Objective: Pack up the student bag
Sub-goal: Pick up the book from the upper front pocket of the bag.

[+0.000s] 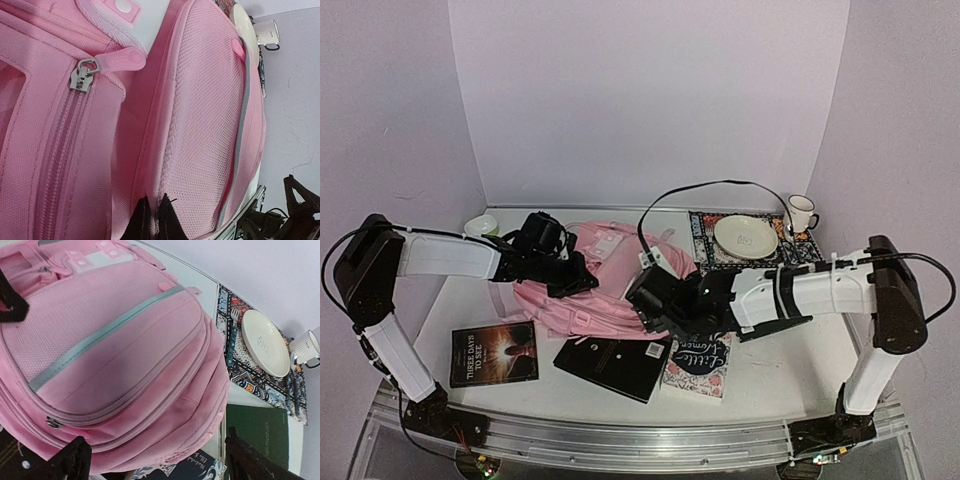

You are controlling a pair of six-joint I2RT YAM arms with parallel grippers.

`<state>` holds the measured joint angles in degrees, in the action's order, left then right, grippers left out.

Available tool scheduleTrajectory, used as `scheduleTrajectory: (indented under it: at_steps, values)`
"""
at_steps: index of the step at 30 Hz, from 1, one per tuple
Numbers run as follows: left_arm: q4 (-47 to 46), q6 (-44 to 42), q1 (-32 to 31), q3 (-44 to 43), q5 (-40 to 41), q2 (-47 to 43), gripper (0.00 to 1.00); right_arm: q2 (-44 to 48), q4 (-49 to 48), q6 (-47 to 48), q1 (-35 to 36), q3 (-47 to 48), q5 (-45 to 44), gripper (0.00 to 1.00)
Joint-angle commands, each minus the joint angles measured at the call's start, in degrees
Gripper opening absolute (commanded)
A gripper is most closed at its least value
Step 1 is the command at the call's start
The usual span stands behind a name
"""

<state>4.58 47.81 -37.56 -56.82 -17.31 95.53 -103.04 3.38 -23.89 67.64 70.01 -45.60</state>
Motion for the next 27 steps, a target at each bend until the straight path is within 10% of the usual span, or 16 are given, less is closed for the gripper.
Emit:
scheduleTrajectory:
  at_steps: [1,14,27]
  values:
    - [-2.61,-0.50,-0.59,-1.25,-0.53,-1.14,0.00,2.82,-0.13,-0.41,-0.04,-0.25,8.61,0.90]
    - [-2.59,-0.18,-0.58,-1.29,-1.06,-0.90,0.00,-0.54,-10.35,3.43,-3.22,-2.47,22.80,0.51]
    - [-2.56,-0.19,-0.70,-1.89,-1.63,-0.61,0.00,-1.04,-20.72,12.64,-9.66,-9.99,37.74,0.50]
